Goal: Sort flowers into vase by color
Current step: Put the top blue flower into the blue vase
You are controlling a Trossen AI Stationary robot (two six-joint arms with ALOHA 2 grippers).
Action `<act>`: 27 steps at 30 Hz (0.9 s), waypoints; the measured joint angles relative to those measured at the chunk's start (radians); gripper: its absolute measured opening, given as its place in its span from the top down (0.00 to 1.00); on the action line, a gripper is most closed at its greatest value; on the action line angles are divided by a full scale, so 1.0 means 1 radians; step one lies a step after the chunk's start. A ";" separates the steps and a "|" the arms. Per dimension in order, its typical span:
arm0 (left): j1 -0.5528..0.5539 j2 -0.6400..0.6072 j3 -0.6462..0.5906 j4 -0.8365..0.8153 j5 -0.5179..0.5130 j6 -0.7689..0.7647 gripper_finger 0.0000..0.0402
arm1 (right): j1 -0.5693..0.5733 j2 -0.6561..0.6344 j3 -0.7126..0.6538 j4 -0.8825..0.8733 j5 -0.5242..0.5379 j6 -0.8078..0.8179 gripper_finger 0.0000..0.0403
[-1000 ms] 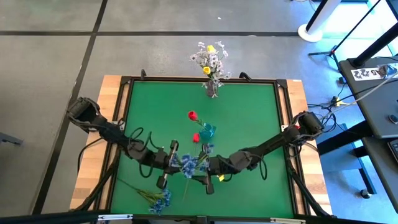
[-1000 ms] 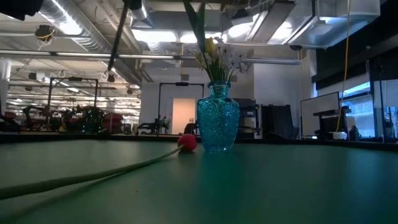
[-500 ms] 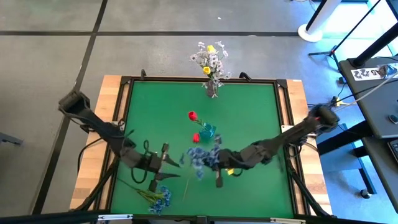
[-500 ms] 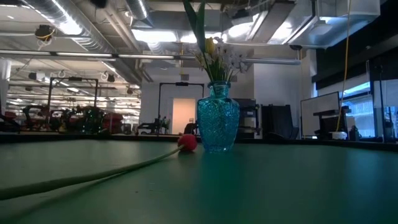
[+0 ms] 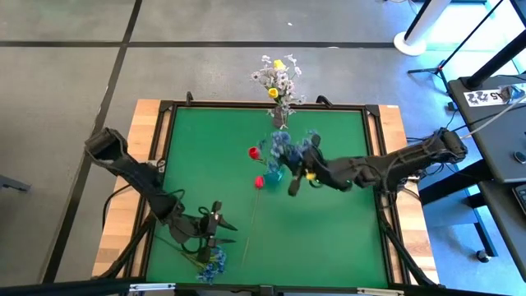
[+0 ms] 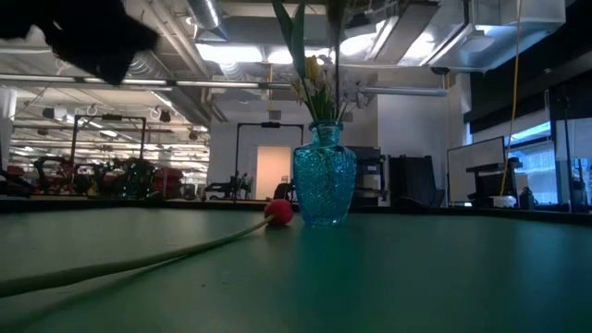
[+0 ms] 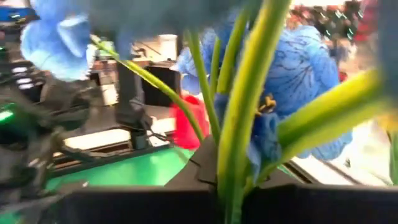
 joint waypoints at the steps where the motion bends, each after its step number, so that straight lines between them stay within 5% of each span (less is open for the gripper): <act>1: 0.006 0.019 0.000 0.012 -0.006 -0.002 0.60 | -0.025 0.005 -0.011 0.004 -0.004 0.028 0.97; 12: 0.059 0.131 -0.001 0.035 -0.031 -0.144 0.60 | -0.103 0.008 -0.054 0.031 -0.104 0.112 0.95; 19: 0.112 0.269 0.006 0.090 -0.167 -0.243 0.58 | -0.103 0.036 -0.054 -0.106 -0.162 0.159 0.77; 27: 0.255 0.360 0.126 0.004 -0.315 -0.373 0.52 | -0.096 0.030 0.015 -0.239 -0.188 0.163 0.44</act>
